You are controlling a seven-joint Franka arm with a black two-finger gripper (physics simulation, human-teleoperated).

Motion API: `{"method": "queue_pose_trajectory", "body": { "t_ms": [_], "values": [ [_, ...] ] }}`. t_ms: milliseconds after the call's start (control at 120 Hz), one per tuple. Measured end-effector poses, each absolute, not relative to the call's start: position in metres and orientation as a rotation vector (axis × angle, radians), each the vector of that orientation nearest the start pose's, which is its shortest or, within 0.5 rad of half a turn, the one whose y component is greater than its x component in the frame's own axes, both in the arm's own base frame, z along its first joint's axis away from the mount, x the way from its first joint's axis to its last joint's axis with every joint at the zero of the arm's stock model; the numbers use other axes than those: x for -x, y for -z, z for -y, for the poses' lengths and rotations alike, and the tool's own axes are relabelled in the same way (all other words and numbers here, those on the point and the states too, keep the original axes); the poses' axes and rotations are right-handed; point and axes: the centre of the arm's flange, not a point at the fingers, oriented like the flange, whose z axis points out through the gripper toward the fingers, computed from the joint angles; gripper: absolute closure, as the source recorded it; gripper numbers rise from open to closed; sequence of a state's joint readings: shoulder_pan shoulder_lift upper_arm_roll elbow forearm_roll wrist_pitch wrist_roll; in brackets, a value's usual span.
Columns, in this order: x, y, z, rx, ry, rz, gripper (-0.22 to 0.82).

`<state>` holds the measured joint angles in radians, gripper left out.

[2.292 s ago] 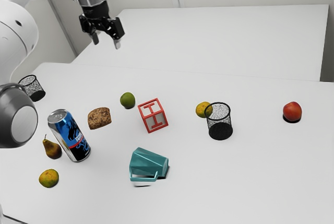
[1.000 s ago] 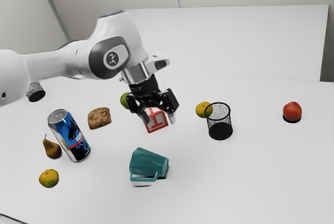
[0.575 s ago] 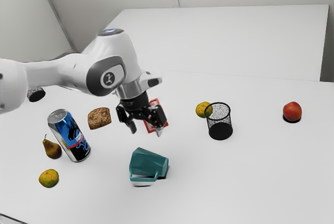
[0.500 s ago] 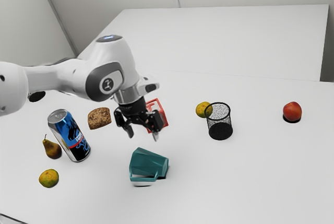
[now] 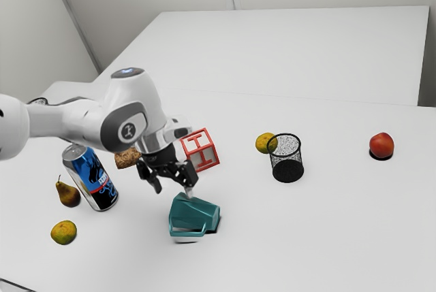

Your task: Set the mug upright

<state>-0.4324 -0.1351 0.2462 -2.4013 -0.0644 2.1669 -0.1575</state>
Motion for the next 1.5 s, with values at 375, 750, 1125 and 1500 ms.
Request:
{"method": "queue_pose_trajectory", "body": {
  "t_ms": [375, 750, 1125, 1500],
  "values": [
    [-0.439, -0.346, 0.070, 3.397, -0.176, 0.211, 0.00],
    [-0.435, -0.315, 0.062, 3.546, -0.145, 0.350, 0.00],
    [-0.421, -0.288, 0.045, 3.707, -0.074, 0.577, 0.00],
    [-0.418, -0.284, 0.040, 3.803, 0.060, 0.472, 0.18]
  ]
}}
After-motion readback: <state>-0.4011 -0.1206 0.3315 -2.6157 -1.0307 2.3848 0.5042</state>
